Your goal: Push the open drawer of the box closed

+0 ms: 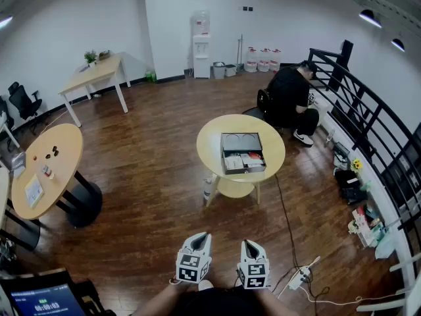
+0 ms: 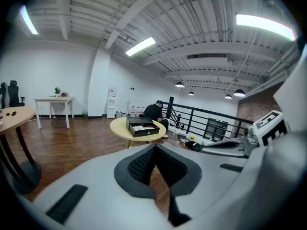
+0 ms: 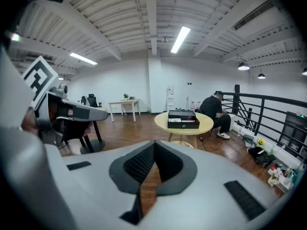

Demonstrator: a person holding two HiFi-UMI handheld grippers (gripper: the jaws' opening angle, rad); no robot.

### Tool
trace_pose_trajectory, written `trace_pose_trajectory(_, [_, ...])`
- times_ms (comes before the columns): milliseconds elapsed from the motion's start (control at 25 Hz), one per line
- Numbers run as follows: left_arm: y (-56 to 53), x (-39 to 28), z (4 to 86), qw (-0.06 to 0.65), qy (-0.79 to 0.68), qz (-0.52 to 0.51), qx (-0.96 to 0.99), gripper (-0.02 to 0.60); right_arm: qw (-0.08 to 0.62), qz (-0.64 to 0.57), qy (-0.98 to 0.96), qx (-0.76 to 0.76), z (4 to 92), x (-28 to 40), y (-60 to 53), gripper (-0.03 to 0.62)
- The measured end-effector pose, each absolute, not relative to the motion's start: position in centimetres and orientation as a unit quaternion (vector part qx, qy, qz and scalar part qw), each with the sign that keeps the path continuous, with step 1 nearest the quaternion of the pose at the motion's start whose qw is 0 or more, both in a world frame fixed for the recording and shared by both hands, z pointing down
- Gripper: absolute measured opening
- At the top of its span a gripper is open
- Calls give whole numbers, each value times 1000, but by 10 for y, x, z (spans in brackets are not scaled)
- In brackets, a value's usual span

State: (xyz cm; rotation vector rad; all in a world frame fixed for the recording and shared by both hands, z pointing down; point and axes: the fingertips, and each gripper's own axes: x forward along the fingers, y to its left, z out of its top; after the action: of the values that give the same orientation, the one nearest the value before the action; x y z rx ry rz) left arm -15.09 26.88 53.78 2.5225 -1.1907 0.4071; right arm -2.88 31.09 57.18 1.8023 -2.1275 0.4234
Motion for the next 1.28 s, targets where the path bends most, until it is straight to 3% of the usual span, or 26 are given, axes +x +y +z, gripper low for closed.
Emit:
trace_pose_trajectory(720, [275, -144, 532, 171, -424, 148, 877, 0, 168, 147, -755, 617, 562, -33, 320, 5])
trace_pose_trajectory(1280, [160, -109, 555, 163, -450, 168, 862, 0, 173, 173, -761, 600, 595, 14, 198, 5])
